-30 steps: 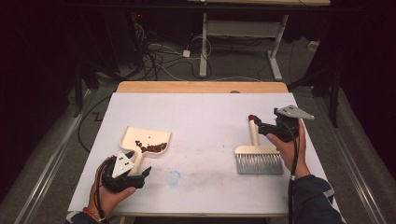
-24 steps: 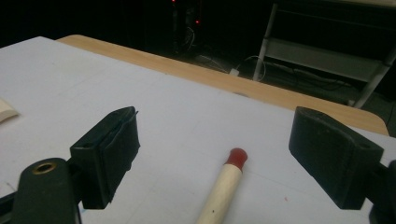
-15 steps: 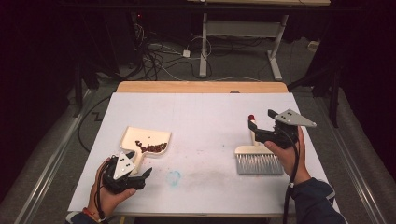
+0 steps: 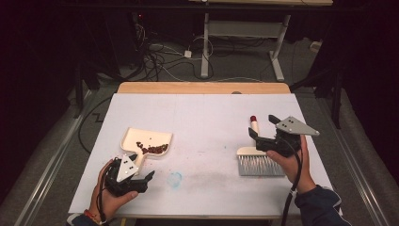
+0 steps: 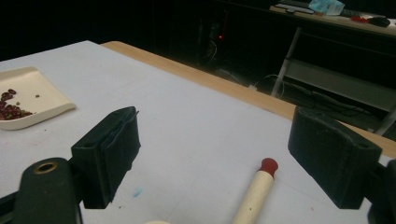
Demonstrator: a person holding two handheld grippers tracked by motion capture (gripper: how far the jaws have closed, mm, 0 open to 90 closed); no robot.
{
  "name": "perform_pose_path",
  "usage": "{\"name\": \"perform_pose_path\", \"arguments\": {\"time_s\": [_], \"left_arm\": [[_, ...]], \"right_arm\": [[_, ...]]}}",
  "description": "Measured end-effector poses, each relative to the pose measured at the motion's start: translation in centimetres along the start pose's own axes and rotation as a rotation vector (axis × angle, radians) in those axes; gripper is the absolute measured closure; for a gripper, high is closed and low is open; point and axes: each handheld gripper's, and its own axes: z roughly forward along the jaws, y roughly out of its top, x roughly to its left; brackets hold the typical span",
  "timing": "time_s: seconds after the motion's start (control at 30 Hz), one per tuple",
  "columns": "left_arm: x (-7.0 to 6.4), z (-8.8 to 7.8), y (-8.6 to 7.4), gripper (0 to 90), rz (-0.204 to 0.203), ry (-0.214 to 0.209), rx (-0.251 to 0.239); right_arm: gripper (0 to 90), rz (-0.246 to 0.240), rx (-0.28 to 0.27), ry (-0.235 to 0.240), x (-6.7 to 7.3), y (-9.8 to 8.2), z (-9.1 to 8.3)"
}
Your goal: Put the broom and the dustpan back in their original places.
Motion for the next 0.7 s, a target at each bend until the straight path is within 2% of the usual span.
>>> {"name": "perform_pose_path", "arguments": {"time_s": [0.3,0.7], "left_arm": [[-0.2,-0.1,0.1,18.9,0.017,-0.007,-0.005],[-0.3,0.0,0.1,18.9,0.028,-0.008,0.002]], "right_arm": [[17.2,-0.025,-0.013,0.028,0.9,-0.2,-1.4],[17.2,-0.057,-0.015,0.052,0.9,-0.7,-2.9]]}}
